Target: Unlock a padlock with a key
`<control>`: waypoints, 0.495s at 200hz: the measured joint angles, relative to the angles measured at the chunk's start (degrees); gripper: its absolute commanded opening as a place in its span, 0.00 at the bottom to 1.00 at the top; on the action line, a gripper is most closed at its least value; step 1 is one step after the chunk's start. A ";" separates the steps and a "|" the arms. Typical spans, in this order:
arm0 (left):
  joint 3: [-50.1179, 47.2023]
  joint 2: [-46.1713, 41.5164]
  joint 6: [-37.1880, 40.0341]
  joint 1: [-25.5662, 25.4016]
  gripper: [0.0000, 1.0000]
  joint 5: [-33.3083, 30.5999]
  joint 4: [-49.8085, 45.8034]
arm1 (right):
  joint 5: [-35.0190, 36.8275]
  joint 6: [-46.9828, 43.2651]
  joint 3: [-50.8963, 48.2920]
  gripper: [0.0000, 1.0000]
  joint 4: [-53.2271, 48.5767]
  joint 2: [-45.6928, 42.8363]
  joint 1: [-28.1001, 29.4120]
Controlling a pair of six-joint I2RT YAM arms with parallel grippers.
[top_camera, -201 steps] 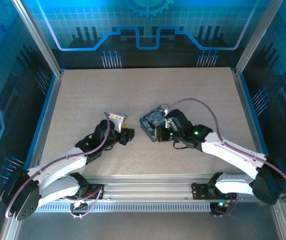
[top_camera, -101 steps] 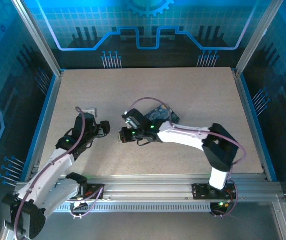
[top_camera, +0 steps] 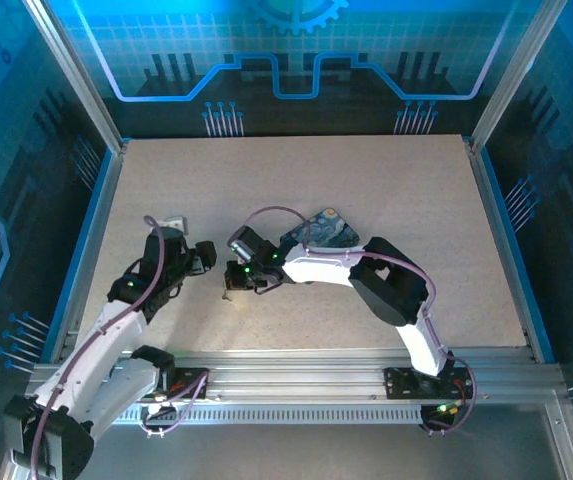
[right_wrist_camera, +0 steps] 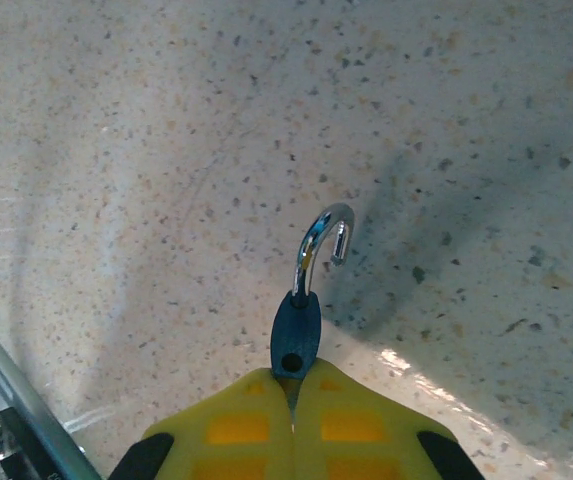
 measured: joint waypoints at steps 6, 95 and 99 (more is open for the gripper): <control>-0.13 0.00 0.00 0.00 0.73 0.00 0.00 | 0.22 -0.02 0.00 0.04 -0.37 0.07 -0.04; -0.50 0.15 0.02 0.00 0.74 0.02 -0.02 | 2.10 -0.76 0.00 0.15 -2.51 0.09 -0.74; -0.50 0.15 0.00 0.00 0.74 0.04 -0.02 | 2.12 -0.85 0.00 0.15 -2.62 0.09 -0.74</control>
